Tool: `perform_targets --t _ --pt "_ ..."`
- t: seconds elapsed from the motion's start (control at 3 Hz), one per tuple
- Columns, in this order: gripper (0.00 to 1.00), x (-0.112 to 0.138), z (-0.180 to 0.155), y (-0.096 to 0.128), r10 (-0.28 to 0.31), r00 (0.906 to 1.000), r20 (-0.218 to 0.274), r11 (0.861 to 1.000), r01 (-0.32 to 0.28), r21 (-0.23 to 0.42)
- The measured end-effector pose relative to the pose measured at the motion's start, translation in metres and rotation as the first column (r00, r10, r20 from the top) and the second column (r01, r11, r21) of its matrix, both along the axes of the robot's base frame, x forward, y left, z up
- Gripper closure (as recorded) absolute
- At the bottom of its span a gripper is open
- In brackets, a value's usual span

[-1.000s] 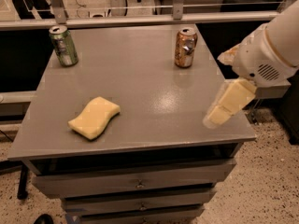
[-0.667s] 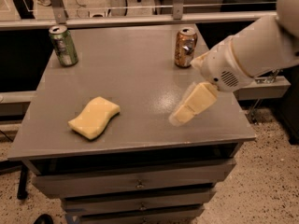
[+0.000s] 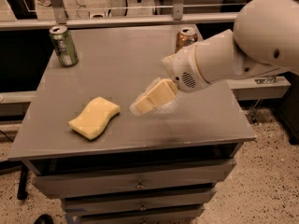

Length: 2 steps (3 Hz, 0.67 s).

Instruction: Move green can near orange can

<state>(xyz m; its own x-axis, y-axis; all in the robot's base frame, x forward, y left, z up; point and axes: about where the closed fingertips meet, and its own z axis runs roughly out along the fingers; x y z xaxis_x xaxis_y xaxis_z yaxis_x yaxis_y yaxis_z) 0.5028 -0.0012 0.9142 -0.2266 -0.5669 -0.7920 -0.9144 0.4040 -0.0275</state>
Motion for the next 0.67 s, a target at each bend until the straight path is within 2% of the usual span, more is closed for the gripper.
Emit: perform_targets --t 0.33,0.67 --pt "0.0 0.0003 -0.0001 -0.001 -0.001 1.0 0.001 1.0 0.001 -0.003" --pt "0.0 0.0004 0.0 -0.0004 -0.006 0.9998 0.017 1.0 0.005 0.029"
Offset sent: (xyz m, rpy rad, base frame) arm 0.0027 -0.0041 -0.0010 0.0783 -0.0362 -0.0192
